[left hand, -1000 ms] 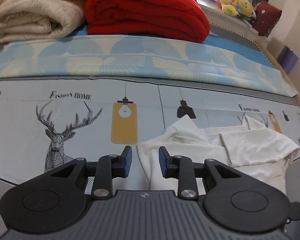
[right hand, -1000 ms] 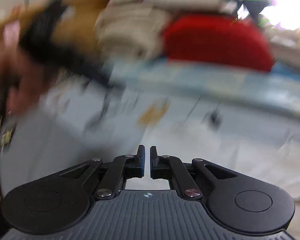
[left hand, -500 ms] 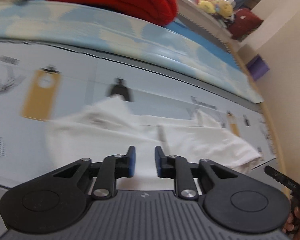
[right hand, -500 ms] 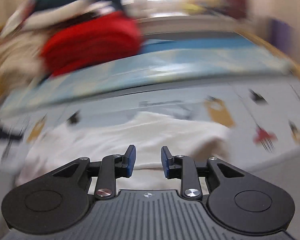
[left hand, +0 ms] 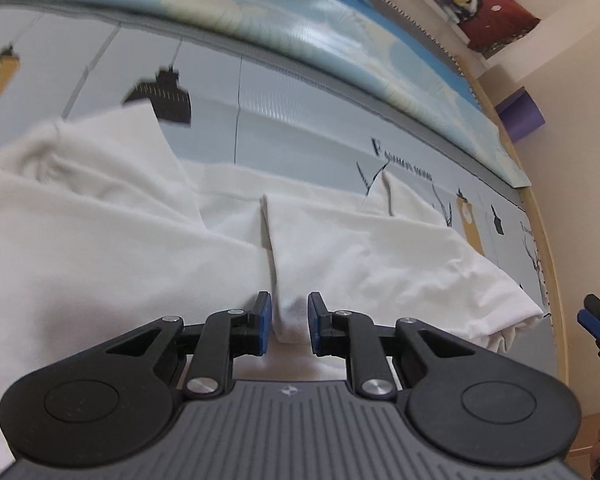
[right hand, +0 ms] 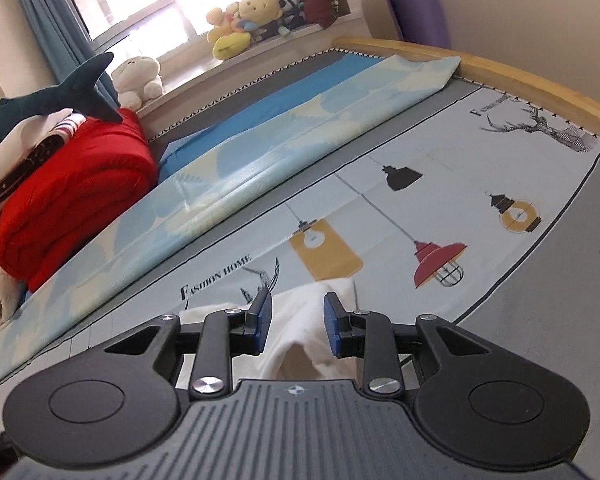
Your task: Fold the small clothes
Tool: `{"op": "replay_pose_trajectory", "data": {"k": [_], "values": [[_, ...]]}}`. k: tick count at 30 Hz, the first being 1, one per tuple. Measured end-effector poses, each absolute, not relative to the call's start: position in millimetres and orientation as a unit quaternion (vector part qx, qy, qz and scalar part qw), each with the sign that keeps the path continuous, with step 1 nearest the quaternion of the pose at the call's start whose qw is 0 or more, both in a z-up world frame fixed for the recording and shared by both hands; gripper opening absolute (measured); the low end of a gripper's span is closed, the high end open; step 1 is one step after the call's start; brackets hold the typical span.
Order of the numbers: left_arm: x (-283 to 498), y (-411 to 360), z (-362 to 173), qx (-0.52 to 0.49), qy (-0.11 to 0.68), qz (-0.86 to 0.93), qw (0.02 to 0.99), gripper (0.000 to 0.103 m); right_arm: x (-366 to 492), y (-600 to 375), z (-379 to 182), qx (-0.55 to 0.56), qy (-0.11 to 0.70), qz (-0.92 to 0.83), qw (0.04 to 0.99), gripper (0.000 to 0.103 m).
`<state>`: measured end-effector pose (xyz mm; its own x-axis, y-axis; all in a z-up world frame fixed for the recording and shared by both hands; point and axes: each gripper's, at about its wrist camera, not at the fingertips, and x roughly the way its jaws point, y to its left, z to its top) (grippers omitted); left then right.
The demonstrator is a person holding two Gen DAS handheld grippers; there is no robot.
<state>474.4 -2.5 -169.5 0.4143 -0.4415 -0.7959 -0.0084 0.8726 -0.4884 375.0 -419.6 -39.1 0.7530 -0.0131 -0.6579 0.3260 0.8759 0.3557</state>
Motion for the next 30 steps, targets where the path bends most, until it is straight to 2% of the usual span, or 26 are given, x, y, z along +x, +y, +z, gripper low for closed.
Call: {"op": "replay_pose_trajectory", "data": {"k": [2, 4, 5, 10, 16, 24, 30], "values": [[473.9, -10.5, -173.6, -0.203, 0.525, -0.136, 0.816, 0.021, 374.8, -422.5, -37.1, 0.231, 0.336, -0.097, 0.908, 0.031], [472.6, -11.9, -168.3, -0.183, 0.517, -0.133, 0.826, 0.006, 372.6, -425.1, -35.1, 0.228, 0.335, -0.103, 0.908, 0.031], [472.3, -9.5, -163.3, -0.186, 0.509, -0.133, 0.830, 0.003, 372.5, -426.7, -35.8, 0.227, 0.336, -0.107, 0.908, 0.031], [460.1, 27.1, -105.1, -0.226, 0.444, -0.111, 0.860, 0.002, 374.1, -430.8, -39.3, 0.233, 0.343, -0.117, 0.902, 0.031], [406.4, 83.4, -37.8, -0.155, 0.432, 0.006, 0.889, 0.002, 379.2, -427.8, -40.4, 0.243, 0.350, -0.112, 0.898, 0.031], [377.3, 155.4, -69.7, -0.178, 0.493, 0.122, 0.843, 0.006, 386.9, -402.2, -54.0, 0.228, 0.395, -0.076, 0.887, 0.032], [383.4, 154.9, -67.3, -0.172, 0.485, 0.093, 0.852, 0.006, 402.1, -376.2, -83.7, 0.204, 0.460, -0.037, 0.864, 0.035]]}}
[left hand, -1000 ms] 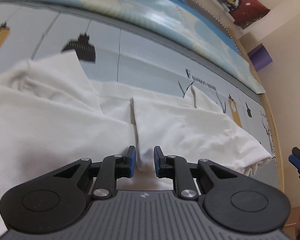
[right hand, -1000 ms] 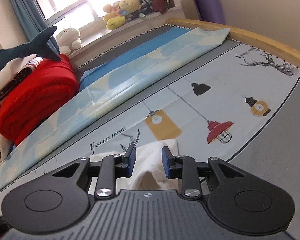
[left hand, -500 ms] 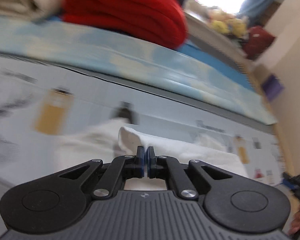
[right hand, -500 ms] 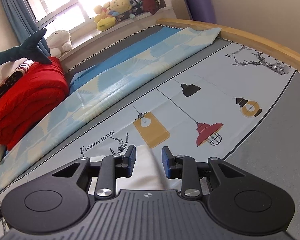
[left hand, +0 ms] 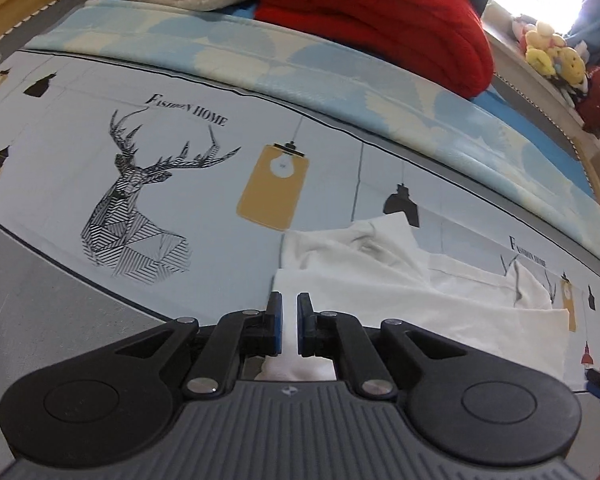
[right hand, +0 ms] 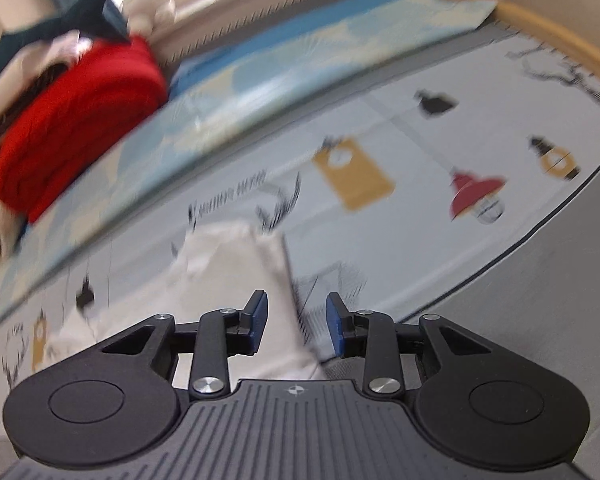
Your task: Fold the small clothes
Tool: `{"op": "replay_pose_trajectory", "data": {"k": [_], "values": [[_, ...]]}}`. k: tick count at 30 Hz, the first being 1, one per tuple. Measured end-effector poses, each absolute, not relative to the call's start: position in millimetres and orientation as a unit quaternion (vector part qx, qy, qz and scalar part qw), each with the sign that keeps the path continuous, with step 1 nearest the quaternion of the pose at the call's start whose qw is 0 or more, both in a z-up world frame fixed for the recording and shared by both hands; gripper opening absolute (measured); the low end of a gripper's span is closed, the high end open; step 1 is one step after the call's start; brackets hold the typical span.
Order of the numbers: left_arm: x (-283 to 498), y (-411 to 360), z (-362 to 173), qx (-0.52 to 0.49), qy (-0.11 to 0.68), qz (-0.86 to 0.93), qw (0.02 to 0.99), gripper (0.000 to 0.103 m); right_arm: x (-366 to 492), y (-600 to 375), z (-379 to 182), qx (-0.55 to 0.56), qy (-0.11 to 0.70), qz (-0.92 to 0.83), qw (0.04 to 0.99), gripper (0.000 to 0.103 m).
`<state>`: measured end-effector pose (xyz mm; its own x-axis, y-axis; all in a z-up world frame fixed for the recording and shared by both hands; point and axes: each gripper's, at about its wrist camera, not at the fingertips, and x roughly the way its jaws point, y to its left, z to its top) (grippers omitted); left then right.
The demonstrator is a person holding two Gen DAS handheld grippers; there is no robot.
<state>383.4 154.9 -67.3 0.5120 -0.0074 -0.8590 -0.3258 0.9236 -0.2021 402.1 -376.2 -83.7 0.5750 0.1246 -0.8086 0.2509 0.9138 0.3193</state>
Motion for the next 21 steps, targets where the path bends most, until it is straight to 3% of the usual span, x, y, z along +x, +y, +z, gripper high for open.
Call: {"op": "replay_pose_trajectory", "data": {"k": [5, 14, 16, 21], "values": [[390.6, 144.8, -70.3, -0.164, 0.494, 0.067, 0.851, 0.006, 410.8, -361.9, -112.3, 0.157, 0.507, -0.026, 0.847, 0.036], [392.8, 144.4, -68.6, -0.143, 0.495, 0.052, 0.855, 0.006, 404.3, -363.7, -136.8, 0.167, 0.561, -0.008, 0.811, 0.038], [392.5, 148.2, -67.5, -0.145, 0.494, 0.056, 0.856, 0.006, 400.4, -369.3, -143.6, 0.163, 0.577, -0.023, 0.800, 0.043], [390.6, 150.0, -63.7, -0.148, 0.490, 0.057, 0.857, 0.006, 396.6, -368.6, -126.0, 0.178, 0.536, -0.006, 0.825, 0.045]]}}
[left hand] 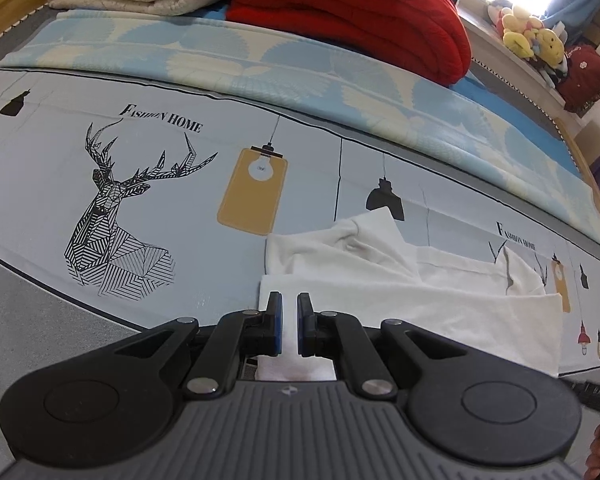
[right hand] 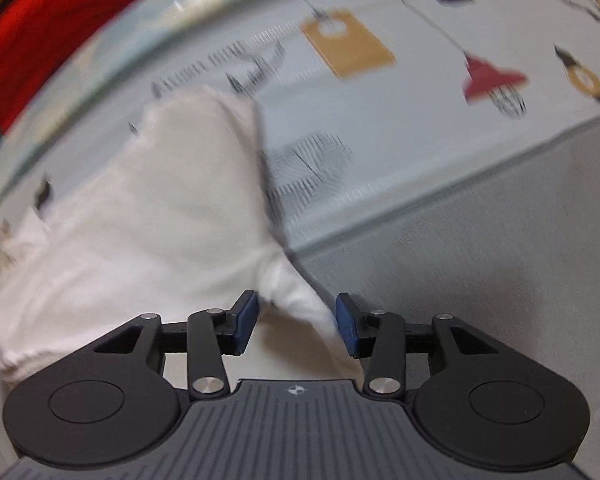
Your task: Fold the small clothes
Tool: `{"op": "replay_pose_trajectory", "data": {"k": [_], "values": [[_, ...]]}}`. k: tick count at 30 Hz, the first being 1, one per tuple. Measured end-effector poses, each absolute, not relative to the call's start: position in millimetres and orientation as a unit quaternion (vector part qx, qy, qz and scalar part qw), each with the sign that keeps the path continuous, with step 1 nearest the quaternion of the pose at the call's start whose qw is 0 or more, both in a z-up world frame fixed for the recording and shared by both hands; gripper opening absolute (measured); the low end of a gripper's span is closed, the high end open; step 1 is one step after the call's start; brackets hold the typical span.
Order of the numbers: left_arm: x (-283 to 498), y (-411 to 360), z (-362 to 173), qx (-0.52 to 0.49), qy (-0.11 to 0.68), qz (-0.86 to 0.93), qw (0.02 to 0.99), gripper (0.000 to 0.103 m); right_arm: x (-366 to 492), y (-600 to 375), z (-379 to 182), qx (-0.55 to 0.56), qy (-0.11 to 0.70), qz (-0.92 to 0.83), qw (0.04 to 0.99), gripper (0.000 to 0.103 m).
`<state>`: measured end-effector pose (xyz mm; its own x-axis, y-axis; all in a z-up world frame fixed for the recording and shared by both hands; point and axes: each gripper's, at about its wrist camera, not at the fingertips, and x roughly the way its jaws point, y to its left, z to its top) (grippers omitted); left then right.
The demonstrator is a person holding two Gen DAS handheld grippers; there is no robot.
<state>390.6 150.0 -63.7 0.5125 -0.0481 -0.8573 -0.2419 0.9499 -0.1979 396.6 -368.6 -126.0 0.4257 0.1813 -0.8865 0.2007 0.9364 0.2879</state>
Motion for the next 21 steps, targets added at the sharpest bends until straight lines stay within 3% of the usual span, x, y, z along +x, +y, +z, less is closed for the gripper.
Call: {"op": "replay_pose_trajectory", "data": {"k": [5, 6, 8, 11, 12, 17, 21], "values": [[389.3, 143.9, -66.7, -0.139, 0.497, 0.053, 0.855, 0.007, 402.6, -359.6, -135.1, 0.158, 0.540, -0.002, 0.827, 0.041], [389.3, 143.4, -67.0, -0.139, 0.497, 0.053, 0.855, 0.007, 402.4, -361.4, -136.3, 0.154, 0.545, -0.010, 0.824, 0.025], [389.5, 142.6, -66.3, -0.138, 0.495, 0.051, 0.856, 0.007, 400.2, -371.1, -130.4, 0.182, 0.533, -0.013, 0.826, 0.016], [391.5, 141.0, -66.5, -0.137, 0.495, 0.050, 0.857, 0.007, 394.8, -381.6, -120.5, 0.168, 0.516, -0.046, 0.838, 0.010], [392.5, 140.1, -66.9, -0.136, 0.495, 0.049, 0.857, 0.007, 394.3, -385.0, -120.8, 0.158, 0.519, -0.069, 0.837, 0.000], [396.7, 130.0, -68.7, -0.127, 0.498, 0.038, 0.857, 0.007, 397.5, -415.1, -114.5, 0.256, 0.484, -0.072, 0.834, 0.005], [398.3, 121.7, -70.1, -0.114, 0.497, 0.037, 0.859, 0.010, 413.4, -414.3, -111.8, 0.276, 0.440, -0.020, 0.854, 0.039]]}}
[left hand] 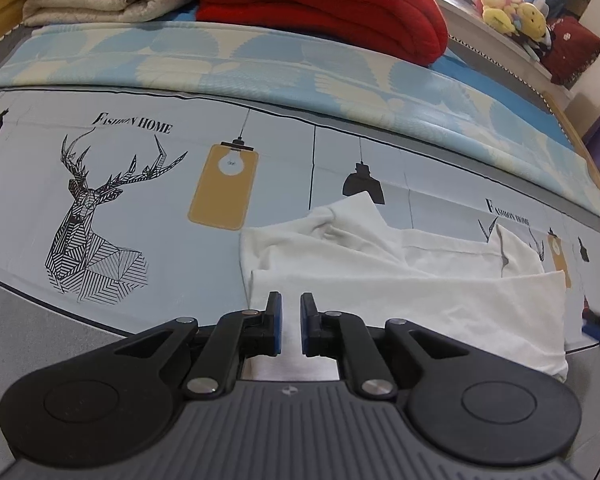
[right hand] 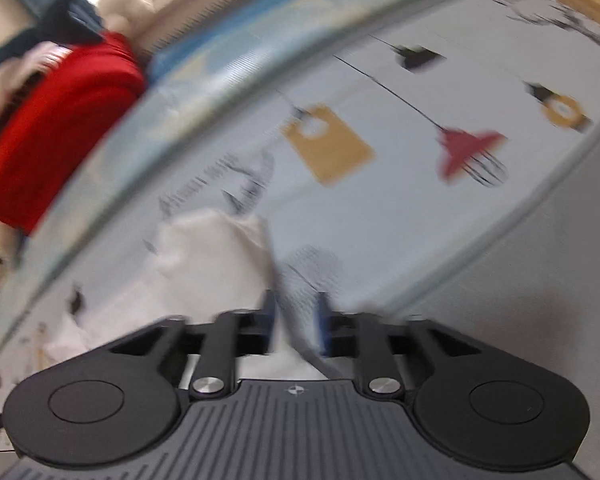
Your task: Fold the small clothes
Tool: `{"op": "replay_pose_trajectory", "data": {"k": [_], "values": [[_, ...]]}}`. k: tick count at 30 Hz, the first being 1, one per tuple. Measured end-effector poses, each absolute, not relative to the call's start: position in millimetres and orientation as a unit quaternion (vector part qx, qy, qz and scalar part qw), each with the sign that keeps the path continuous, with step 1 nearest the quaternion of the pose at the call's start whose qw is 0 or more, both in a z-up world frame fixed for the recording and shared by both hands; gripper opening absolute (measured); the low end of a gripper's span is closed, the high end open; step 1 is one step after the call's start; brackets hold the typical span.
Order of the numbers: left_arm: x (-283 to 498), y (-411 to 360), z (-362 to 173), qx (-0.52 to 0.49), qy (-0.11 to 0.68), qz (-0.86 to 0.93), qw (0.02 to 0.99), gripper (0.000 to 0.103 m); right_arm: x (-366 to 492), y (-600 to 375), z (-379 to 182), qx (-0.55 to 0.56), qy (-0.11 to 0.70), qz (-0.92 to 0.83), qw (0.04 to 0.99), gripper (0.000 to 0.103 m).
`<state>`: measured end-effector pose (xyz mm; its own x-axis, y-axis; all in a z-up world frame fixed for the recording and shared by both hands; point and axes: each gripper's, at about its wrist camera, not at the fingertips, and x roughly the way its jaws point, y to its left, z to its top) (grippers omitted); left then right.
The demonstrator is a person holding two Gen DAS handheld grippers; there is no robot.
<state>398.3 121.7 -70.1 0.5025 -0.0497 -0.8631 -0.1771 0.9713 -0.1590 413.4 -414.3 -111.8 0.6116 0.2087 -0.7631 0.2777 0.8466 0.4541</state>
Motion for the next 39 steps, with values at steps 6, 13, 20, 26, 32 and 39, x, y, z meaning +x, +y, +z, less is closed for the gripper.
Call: {"op": "replay_pose_trajectory", "data": {"k": [6, 13, 20, 26, 32, 39], "values": [[400.8, 116.4, -73.4, -0.102, 0.502, 0.033, 0.858, 0.010, 458.5, -414.5, -131.5, 0.330, 0.409, 0.012, 0.851, 0.039], [408.9, 115.6, -79.8, -0.094, 0.508, 0.035, 0.855, 0.010, 487.6, -397.3, -153.1, 0.322, 0.440, 0.022, 0.838, 0.034], [414.7, 105.5, -88.1, -0.083, 0.519, 0.020, 0.851, 0.010, 480.1, -413.1, -149.3, 0.273, 0.422, -0.080, 0.861, 0.005], [413.3, 101.8, -100.6, -0.076, 0.537, 0.006, 0.840, 0.010, 464.4, -426.1, -135.6, 0.285, 0.388, -0.071, 0.874, 0.009], [412.0, 103.4, -105.2, -0.076, 0.546, 0.008, 0.835, 0.010, 446.2, -413.5, -116.0, 0.232, 0.419, 0.064, 0.875, 0.032], [407.3, 92.5, -99.2, -0.065, 0.540, -0.002, 0.839, 0.012, 416.7, -409.3, -142.0, 0.166, 0.504, 0.114, 0.840, 0.042]]}}
